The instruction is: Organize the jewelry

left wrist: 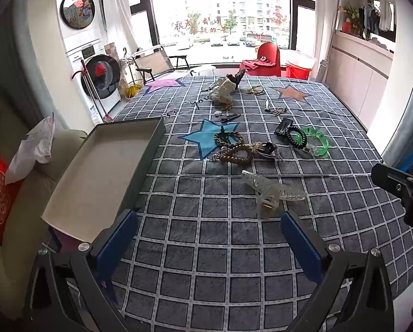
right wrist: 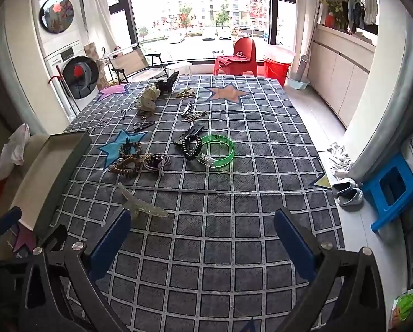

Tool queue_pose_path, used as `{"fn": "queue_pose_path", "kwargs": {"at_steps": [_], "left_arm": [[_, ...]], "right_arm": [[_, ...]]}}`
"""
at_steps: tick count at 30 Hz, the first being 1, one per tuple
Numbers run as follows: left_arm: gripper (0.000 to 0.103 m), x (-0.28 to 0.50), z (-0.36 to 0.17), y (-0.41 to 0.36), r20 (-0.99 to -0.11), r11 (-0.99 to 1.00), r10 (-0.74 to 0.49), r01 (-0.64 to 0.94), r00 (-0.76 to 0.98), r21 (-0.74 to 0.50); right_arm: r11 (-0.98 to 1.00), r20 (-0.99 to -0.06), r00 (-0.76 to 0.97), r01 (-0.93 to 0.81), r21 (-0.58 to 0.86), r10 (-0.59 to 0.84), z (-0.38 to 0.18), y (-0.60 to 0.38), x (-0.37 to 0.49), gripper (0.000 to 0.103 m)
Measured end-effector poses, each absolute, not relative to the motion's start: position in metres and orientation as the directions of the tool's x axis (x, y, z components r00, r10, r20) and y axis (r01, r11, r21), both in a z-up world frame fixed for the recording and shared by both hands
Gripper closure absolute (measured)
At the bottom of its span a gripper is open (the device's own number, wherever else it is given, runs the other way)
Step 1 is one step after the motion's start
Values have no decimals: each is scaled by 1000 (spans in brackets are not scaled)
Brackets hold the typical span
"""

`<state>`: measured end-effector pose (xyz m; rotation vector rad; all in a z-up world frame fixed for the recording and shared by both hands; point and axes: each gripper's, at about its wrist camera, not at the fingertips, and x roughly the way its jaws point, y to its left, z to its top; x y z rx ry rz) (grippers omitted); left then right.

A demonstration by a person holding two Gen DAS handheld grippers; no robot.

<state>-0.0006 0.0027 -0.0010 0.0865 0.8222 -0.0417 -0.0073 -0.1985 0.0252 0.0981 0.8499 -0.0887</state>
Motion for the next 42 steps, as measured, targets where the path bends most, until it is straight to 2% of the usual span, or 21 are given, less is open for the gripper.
{"fn": "queue_pose_path", "kwargs": {"at_steps": [5,10,42], "left_arm": [[0,-4,3,-1,-743,996,9,62,669,68],[0,-5,11,6,-737,997,-1,57,676,52],[0,-7,14,17,-737,998,18,29,675,51]], "right_arm": [[991,-728,683,129,38,-61,28,-198,-19,0],[992,-752,657,125,34,-57,42,-203,-13,0],[990,-748,660,136,24,-73,39,-196,-21,0]]}}
